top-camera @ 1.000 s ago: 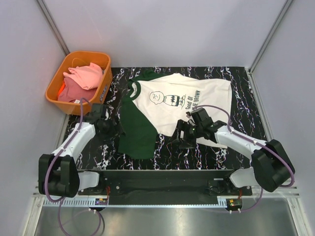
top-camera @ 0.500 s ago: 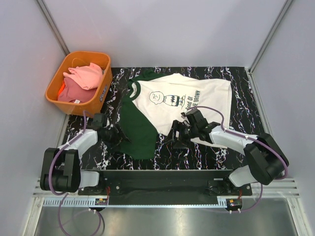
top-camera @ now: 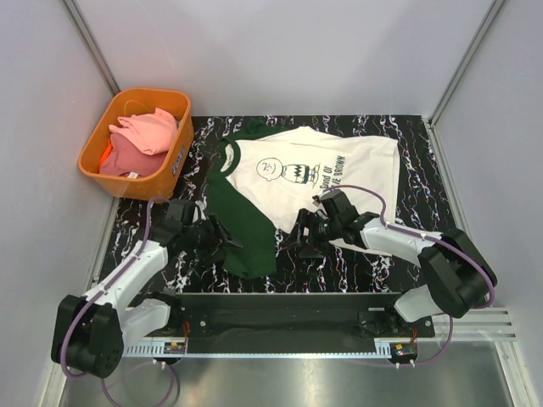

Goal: Fold and stack the t-shirts
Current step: Flatten the tshirt out

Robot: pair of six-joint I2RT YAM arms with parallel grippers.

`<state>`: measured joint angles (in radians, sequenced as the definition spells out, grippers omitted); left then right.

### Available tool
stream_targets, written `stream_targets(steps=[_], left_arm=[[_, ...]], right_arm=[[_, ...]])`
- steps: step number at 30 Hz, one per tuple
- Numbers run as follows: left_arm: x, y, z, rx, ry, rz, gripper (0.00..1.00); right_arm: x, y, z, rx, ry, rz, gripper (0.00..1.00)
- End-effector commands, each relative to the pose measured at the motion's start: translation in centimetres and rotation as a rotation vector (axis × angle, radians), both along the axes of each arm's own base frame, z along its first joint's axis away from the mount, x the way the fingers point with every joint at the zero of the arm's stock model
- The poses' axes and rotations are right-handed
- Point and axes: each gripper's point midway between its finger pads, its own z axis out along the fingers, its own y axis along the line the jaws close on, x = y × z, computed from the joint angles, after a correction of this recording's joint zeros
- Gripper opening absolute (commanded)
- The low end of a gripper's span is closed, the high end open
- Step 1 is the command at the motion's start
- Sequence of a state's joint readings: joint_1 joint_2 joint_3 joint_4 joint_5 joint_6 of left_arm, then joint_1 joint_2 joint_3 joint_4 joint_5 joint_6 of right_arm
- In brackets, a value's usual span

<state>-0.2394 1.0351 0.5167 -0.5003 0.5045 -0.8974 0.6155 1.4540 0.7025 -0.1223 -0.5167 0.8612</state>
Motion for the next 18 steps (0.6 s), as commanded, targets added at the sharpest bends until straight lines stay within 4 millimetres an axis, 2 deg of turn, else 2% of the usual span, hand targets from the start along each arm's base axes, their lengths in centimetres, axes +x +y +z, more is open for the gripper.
stream_targets(steps=[1, 4, 6, 7, 9, 10, 13, 18], left_arm=[[2.5, -1.7, 4.9, -0.055, -0.127, 0.006, 0.60], [2.2, 0.5, 4.6, 0.094, -0.099, 0.033, 0.67], [1.2, 1.8, 4.4, 0.172, -0.070, 0.035, 0.71], [1.3, 3.0, 4.0, 0.234, -0.065, 0.068, 0.74], [0.0, 4.4, 3.1, 0.290, 0.002, 0.108, 0.82], [-0.5, 5.3, 2.1, 0.329, 0.037, 0.130, 0.82], [-1.7, 6.8, -0.1, 0.371, 0.138, 0.159, 0.80], [-1.3, 7.9, -1.8, 0.443, 0.151, 0.114, 0.67]], right_arm=[[0.0, 0.5, 0.2, 0.021, -0.009, 0.009, 0.79], [0.2, 0.8, 0.5, 0.029, -0.008, 0.008, 0.79], [0.2, 0.9, 0.6, 0.031, -0.005, 0.009, 0.78], [0.2, 1.0, 0.8, 0.034, -0.009, 0.010, 0.78], [0.3, 0.9, 0.7, 0.031, -0.008, 0.008, 0.78], [0.2, 0.9, 0.7, 0.031, -0.007, 0.008, 0.78], [0.1, 0.7, 0.8, 0.029, -0.005, 0.000, 0.77], [-0.1, 0.1, 1.1, 0.011, -0.024, -0.013, 0.77]])
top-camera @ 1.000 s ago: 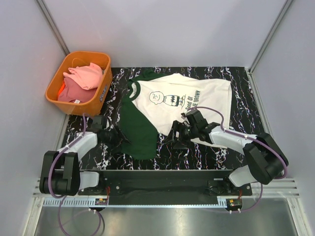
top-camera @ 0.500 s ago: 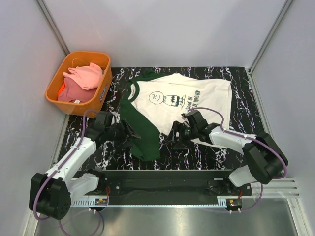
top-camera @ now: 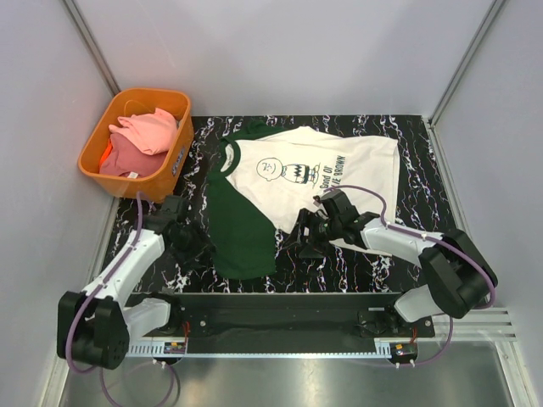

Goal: Fold and stack the t-shirts
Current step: Flatten the tshirt out

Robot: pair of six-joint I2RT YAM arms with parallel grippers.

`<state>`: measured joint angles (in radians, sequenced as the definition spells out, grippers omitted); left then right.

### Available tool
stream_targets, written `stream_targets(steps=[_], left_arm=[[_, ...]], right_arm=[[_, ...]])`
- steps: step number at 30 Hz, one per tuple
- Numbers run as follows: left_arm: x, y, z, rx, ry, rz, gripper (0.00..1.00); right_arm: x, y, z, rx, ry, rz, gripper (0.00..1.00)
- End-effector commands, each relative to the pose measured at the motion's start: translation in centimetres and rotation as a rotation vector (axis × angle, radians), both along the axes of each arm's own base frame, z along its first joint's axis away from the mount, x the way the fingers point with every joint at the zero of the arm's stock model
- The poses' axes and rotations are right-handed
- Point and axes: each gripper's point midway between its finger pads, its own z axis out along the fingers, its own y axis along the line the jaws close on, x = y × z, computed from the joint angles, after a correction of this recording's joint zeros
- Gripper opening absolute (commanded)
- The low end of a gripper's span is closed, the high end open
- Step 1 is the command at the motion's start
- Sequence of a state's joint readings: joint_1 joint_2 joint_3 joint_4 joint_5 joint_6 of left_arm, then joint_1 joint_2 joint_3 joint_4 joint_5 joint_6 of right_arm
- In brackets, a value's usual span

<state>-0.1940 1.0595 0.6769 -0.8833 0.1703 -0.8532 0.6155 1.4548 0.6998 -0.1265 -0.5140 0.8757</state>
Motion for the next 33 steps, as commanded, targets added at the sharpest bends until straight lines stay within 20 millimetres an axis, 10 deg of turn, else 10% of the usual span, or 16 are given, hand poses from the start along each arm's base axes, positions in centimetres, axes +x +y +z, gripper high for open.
stream_targets(steps=[1, 12, 33], left_arm=[[0.4, 1.4, -1.4, 0.089, -0.003, -0.060, 0.63], [0.9, -3.1, -3.1, -0.174, -0.082, -0.163, 0.82], [-2.1, -6.7, -0.4, -0.395, -0.134, -0.157, 0.64]], right_arm=[[-0.1, 0.1, 1.4, 0.013, -0.048, 0.000, 0.77], [-0.2, -0.4, 1.4, -0.005, -0.061, -0.001, 0.77], [-0.3, -0.6, 1.4, -0.007, -0.067, -0.014, 0.77]])
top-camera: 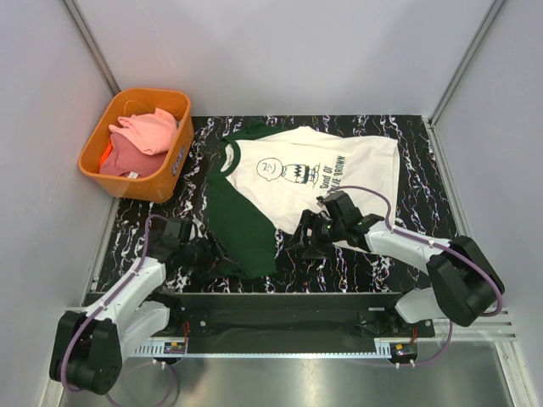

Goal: Fold and stack the t-shirts
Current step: Flatten the tshirt out

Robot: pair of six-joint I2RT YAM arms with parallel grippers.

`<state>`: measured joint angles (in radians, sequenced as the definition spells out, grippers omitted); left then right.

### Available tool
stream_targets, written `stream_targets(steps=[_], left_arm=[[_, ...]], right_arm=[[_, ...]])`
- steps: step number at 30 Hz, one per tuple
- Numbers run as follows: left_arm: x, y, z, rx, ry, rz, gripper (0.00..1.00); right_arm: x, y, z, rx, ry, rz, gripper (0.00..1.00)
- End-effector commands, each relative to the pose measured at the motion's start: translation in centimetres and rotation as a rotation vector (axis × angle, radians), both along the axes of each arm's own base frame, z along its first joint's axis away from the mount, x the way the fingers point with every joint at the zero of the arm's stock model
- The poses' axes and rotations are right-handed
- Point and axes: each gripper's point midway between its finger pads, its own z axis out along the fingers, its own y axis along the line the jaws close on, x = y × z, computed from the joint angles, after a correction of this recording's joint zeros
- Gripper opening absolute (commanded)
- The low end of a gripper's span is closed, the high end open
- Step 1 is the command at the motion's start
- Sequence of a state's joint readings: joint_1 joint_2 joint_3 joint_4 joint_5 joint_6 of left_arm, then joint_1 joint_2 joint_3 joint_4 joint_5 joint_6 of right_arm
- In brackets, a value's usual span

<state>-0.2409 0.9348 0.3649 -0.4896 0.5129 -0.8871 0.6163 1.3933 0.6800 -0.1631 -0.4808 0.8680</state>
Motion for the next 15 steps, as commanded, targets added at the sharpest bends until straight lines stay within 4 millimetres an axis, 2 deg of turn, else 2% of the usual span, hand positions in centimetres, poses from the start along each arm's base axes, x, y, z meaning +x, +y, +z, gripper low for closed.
stream_targets(steps=[1, 4, 5, 7, 10, 15], left_arm=[[1.0, -0.5, 2.9, 0.001, -0.050, 0.007, 0.65], [2.4, 0.6, 4.4, 0.102, -0.123, -0.002, 0.71], [3.2, 0.7, 5.7, 0.123, -0.170, -0.016, 0.74], [3.6, 1.6, 5.4, 0.191, -0.156, -0.008, 0.80], [3.5, 3.0, 4.6, 0.274, -0.105, 0.016, 0.82], [2.8, 5.1, 2.6, 0.321, -0.011, 0.078, 0.78]], right_arm=[[0.0, 0.2, 1.1, 0.015, -0.043, 0.001, 0.77], [0.1, 0.2, 1.2, 0.018, -0.048, -0.001, 0.77], [0.1, 0.2, 1.2, 0.016, -0.047, -0.002, 0.77], [0.2, 0.3, 1.3, 0.018, -0.046, 0.000, 0.77], [0.4, 0.5, 1.6, 0.024, -0.051, 0.005, 0.77], [0.5, 0.6, 1.8, 0.025, -0.057, 0.013, 0.77]])
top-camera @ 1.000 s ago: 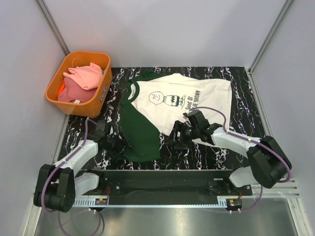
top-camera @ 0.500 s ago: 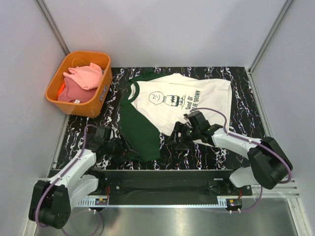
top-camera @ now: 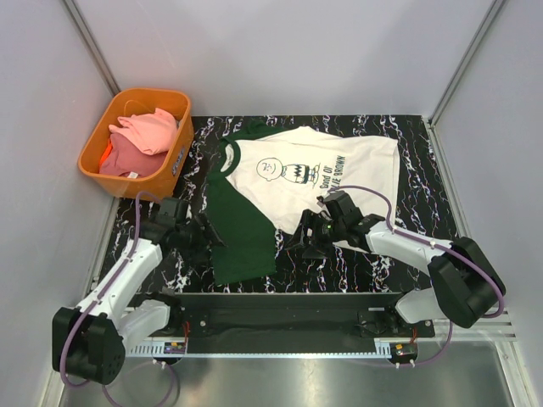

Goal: Fold and stack the t-shirts
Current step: Flatten the tshirt out

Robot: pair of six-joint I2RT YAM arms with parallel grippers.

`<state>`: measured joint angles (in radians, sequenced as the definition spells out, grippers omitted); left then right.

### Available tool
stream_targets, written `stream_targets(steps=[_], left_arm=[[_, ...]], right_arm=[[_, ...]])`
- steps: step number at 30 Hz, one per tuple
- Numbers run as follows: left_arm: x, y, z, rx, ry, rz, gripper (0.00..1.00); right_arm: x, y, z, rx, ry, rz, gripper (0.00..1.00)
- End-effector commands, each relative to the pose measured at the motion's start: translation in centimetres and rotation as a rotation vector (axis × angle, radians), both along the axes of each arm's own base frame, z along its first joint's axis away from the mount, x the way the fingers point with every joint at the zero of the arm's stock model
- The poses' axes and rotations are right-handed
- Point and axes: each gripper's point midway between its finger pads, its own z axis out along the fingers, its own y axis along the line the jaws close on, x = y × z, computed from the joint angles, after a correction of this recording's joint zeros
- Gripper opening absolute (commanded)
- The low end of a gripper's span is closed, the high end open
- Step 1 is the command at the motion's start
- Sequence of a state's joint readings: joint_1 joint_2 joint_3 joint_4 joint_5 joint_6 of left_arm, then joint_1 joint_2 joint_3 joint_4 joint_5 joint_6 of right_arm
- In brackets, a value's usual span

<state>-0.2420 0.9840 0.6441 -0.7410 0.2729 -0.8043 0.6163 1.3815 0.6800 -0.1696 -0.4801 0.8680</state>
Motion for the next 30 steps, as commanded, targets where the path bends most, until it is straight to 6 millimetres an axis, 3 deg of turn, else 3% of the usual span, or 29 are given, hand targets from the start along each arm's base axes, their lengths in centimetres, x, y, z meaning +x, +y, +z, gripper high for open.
stream_targets(steps=[1, 4, 5, 12, 19, 23, 30], left_arm=[[-1.0, 2.3, -1.8, 0.085, 0.070, 0.044, 0.76], [-1.7, 2.5, -2.7, 0.089, 0.108, 0.057, 0.63], [-1.8, 2.4, -2.9, 0.086, 0.115, 0.063, 0.53], [-4.0, 2.4, -4.8, 0.074, 0.191, 0.082, 0.33], [-6.1, 1.4, -5.9, 0.124, 0.255, 0.047, 0.40], [-6.6, 1.7, -6.4, 0.141, 0.285, 0.066, 0.45], [-6.7, 2.3, -7.4, 0.185, 0.319, 0.082, 0.47]], right_arm=[[0.5, 0.6, 1.5, 0.022, -0.054, 0.014, 0.77], [0.2, 0.4, 1.1, 0.015, -0.047, 0.019, 0.77], [0.2, 0.4, 1.1, 0.015, -0.047, 0.019, 0.77], [0.1, 0.3, 0.8, 0.009, -0.044, 0.026, 0.77], [0.6, -0.6, 0.1, -0.054, -0.013, -0.061, 0.75], [0.7, -2.3, -0.6, -0.165, 0.026, -0.131, 0.75], [1.9, -5.8, 0.6, -0.329, -0.031, -0.271, 0.75]])
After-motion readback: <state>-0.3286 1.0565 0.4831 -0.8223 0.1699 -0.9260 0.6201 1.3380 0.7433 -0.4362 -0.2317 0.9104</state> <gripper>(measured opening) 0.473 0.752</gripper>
